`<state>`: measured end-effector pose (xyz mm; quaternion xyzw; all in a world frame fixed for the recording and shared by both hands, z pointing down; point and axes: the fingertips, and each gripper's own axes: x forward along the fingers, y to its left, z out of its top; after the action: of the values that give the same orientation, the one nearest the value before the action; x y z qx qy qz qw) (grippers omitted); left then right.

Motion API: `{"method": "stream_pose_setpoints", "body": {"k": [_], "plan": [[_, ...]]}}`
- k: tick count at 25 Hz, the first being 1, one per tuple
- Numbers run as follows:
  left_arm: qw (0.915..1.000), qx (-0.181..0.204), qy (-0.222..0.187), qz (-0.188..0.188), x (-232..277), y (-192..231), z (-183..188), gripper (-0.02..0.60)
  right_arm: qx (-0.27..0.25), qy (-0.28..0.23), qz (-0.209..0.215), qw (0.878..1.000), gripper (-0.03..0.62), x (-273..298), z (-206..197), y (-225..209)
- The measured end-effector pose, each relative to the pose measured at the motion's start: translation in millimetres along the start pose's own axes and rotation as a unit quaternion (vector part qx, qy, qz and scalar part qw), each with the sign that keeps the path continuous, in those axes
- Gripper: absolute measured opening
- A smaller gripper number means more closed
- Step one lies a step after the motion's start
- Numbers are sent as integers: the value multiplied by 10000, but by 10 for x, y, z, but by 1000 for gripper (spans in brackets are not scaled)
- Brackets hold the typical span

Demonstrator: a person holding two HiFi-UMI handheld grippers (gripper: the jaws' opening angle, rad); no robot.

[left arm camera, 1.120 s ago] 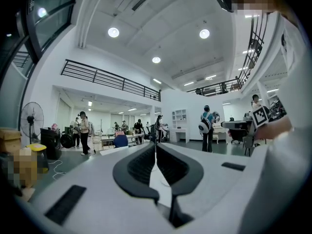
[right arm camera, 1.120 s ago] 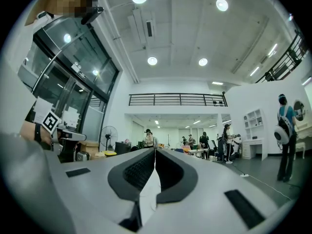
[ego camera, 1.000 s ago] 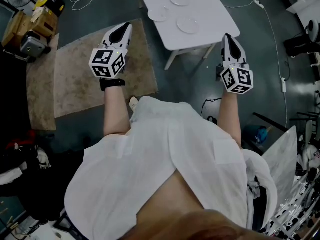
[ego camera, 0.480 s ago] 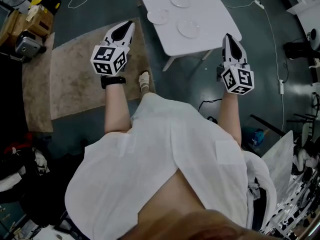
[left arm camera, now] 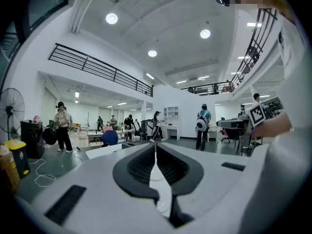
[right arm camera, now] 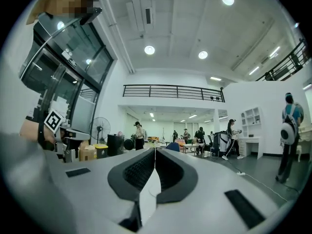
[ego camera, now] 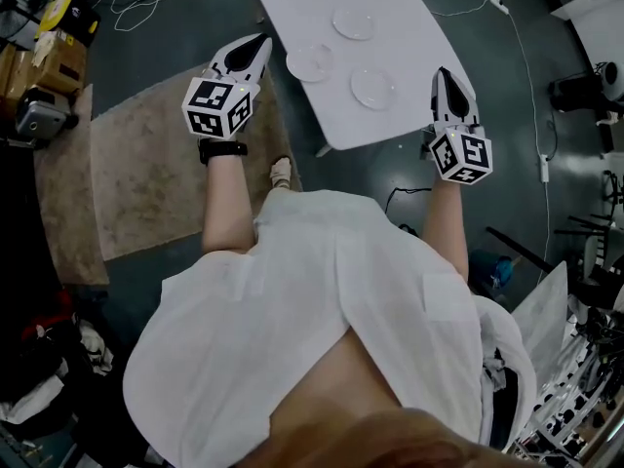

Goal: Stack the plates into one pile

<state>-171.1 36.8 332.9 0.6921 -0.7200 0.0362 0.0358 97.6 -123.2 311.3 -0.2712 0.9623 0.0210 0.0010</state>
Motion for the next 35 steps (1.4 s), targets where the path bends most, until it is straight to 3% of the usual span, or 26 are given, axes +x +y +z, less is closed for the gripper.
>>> {"method": "stream_pose_setpoints", "body": {"k": [11, 17, 30, 35], "plan": [[9983, -283, 81, -496, 795, 1146, -111, 17, -145, 337, -399, 9985, 28, 1222, -63, 167], [9953, -446, 145, -852, 1082, 1472, -286, 17, -304, 545, -573, 9964, 28, 1618, -110, 295], [9793, -617, 1142, -1553, 1565, 1206, -1058, 17, -207, 756, -620, 9950, 28, 1814, -418, 298], [9718, -653, 1568, -1636, 1729, 1065, -1319, 17, -79, 790, -677, 9945, 28, 1724, -536, 222]]}}
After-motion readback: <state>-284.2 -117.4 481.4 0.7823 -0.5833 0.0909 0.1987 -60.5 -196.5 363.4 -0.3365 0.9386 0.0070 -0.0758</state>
